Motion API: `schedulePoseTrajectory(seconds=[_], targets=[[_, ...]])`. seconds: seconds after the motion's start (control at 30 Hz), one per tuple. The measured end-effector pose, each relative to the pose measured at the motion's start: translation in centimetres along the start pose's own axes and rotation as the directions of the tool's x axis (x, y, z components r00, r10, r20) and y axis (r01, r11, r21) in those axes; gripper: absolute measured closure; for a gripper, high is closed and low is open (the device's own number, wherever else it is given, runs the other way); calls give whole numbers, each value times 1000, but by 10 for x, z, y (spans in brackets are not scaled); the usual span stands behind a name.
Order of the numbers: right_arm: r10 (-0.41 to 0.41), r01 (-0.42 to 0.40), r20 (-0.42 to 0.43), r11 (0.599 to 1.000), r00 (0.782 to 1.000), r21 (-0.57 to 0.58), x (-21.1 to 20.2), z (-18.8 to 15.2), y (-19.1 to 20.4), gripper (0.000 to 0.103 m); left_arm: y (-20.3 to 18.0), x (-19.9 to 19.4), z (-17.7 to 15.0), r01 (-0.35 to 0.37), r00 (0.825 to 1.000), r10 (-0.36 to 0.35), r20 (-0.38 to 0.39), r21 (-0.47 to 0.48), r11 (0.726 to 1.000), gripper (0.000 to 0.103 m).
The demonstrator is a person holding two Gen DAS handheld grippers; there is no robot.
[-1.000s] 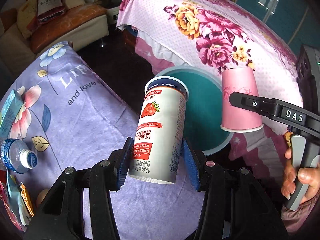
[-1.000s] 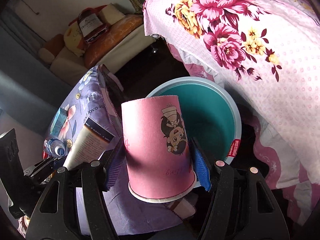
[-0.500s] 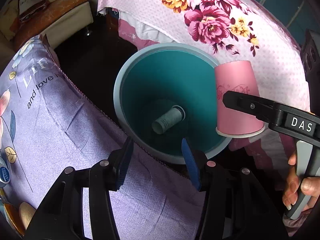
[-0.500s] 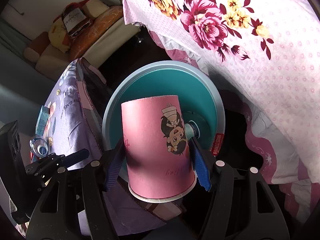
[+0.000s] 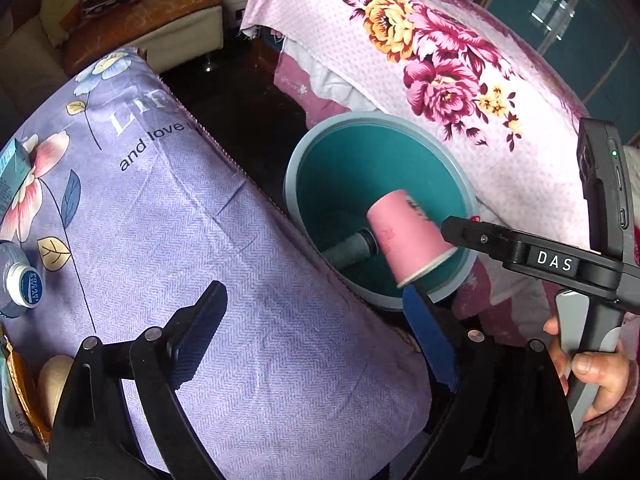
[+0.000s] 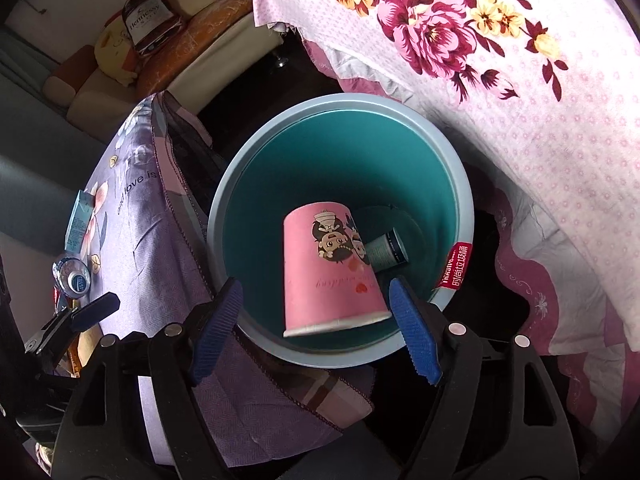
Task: Collect trash
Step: 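Return both tools to the pile and approach the pink wafer wrapper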
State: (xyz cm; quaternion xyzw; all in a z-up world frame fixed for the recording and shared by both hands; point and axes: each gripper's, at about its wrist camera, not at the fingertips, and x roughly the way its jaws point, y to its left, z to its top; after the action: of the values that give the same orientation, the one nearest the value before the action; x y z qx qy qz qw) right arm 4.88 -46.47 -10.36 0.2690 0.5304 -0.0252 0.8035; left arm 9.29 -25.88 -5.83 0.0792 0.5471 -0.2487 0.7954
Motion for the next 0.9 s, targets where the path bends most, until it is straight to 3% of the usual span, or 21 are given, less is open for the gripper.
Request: schedulePoseTrajectory(seconds=[0.37,0.9], targets=[[-10,9,-3,997,1000,-77,-12,-14,48,27,46,-44,-29,-3,998,8,56,-89,996,12],[-1,-12,-42,950,999,-312,-16,-47,174,26,144,-134,-84,-34,975,89,202,-261,965,8]])
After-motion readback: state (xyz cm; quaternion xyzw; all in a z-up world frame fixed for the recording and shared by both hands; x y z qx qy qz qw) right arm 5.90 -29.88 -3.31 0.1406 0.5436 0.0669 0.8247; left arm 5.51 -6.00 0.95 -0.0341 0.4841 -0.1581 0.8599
